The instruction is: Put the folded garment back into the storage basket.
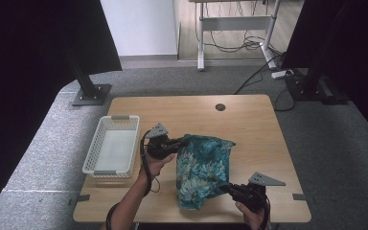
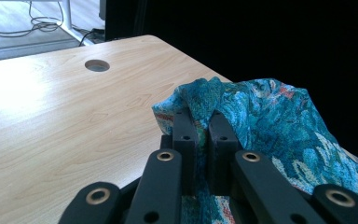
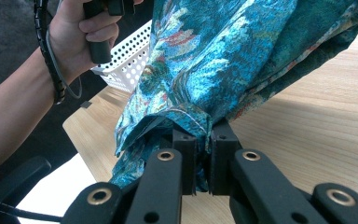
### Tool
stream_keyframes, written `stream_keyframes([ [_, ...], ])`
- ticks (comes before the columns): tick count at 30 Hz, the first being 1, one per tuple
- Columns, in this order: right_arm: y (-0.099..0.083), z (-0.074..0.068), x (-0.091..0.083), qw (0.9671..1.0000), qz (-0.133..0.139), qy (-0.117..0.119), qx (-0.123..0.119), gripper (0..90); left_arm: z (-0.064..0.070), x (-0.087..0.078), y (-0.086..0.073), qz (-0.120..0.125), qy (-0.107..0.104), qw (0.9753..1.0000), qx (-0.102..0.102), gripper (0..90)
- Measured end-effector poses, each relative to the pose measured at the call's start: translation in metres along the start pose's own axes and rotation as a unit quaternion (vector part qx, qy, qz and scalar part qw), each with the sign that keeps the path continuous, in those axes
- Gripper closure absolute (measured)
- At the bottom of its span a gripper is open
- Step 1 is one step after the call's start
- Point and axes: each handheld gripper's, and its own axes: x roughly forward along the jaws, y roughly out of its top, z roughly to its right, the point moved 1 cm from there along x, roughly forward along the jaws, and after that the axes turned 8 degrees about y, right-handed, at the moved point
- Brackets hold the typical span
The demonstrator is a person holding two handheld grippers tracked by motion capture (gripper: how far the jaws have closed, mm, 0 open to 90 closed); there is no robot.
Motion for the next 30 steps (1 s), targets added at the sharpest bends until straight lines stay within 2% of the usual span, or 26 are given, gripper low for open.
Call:
stream_keyframes([
  [14,0.002,0.0,0.001,1.0,0.002,0.006,-0.001,84.9,-0.001,-0.001,0.0,-0.006,-0.007,1.0,0.0,83.5],
  [22,0.006,0.0,0.002,1.0,0.002,0.01,0.001,84.9,-0.01,-0.003,-0.003,-0.015,-0.014,0.9998,-0.005,83.5],
  [27,0.012,-0.002,0.005,0.9999,0.001,0.014,0.001,84.9,-0.015,-0.005,-0.001,-0.019,-0.026,0.9994,-0.011,83.5],
  [30,0.015,-0.003,0.007,0.9999,0.0,0.015,0.003,84.9,-0.018,-0.005,0.001,-0.024,-0.028,0.9993,-0.008,83.5],
])
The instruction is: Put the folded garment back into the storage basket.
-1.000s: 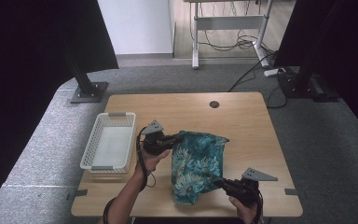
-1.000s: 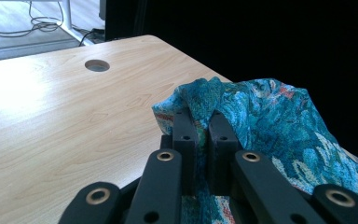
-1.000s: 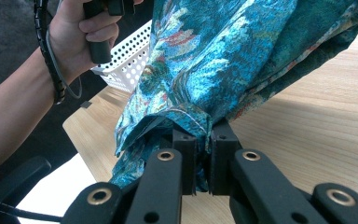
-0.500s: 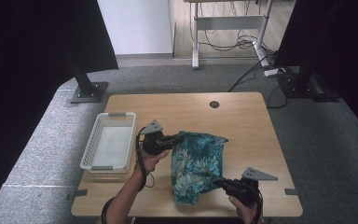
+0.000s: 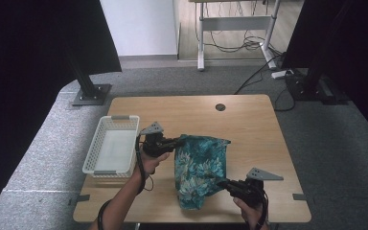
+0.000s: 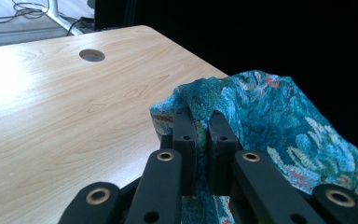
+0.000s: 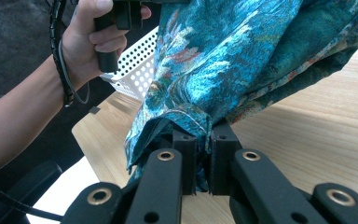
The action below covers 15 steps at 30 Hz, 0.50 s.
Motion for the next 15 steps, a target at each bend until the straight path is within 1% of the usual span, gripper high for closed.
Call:
stream_keyframes([
  [9,0.011,-0.004,0.002,1.0,0.007,0.002,-0.002,84.9,-0.004,-0.004,0.009,-0.003,-0.006,1.0,0.006,83.5],
  [15,0.016,-0.009,0.008,0.9999,0.007,0.007,-0.005,84.9,-0.007,-0.01,0.014,-0.002,-0.006,0.9999,0.008,83.5],
])
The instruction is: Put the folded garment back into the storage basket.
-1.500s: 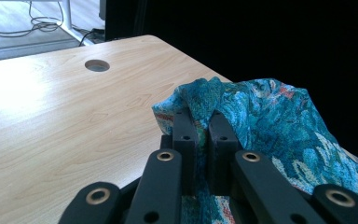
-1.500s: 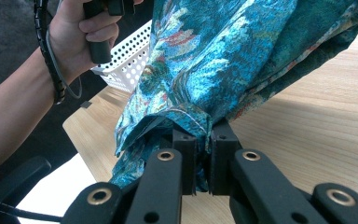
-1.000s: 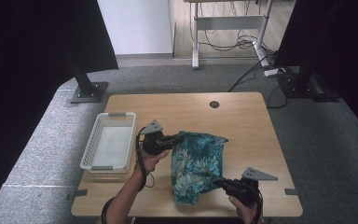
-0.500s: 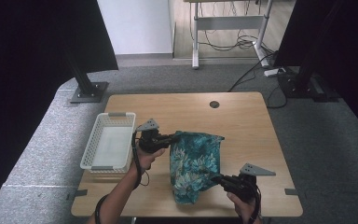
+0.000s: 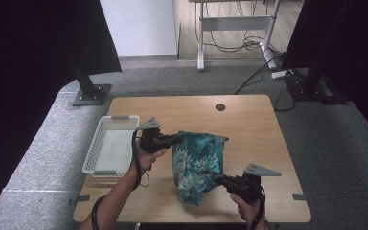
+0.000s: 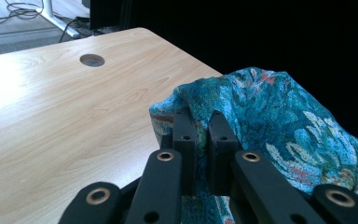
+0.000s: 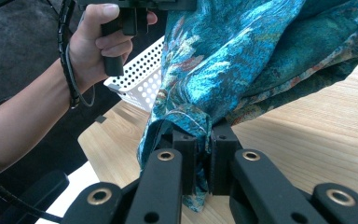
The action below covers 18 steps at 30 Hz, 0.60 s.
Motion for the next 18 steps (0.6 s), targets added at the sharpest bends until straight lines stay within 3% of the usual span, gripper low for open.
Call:
stream_keyframes([
  [18,0.014,-0.007,0.02,0.9999,-0.005,0.012,-0.007,84.9,-0.013,-0.022,0.005,0.009,0.01,0.9999,-0.003,83.5],
])
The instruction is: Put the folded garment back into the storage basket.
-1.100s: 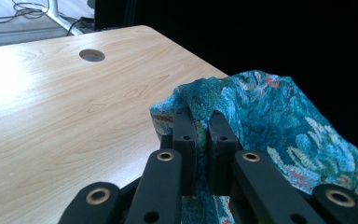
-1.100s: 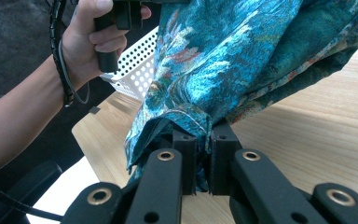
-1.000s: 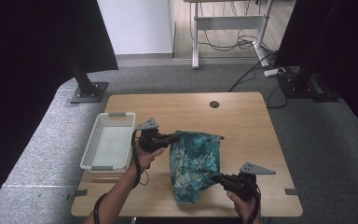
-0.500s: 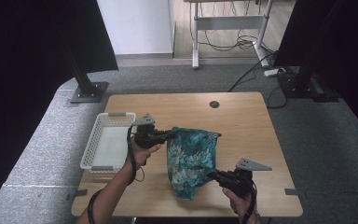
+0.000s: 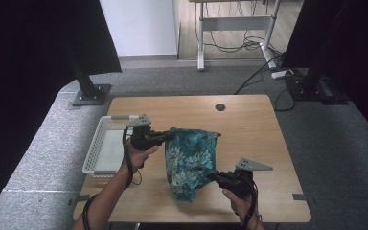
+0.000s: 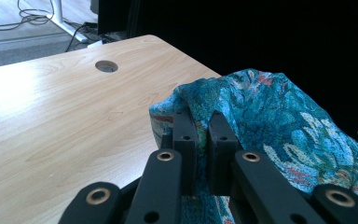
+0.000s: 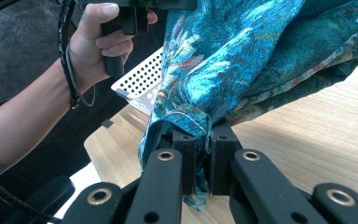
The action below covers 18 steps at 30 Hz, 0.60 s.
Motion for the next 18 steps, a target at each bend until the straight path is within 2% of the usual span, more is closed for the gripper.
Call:
stream_keyframes([
  [18,0.0021,-0.0015,0.0025,1.0,0.001,0.002,0.0,85.0,-0.0003,-0.0031,0.001,0.0,0.002,1.0,0.001,83.5],
])
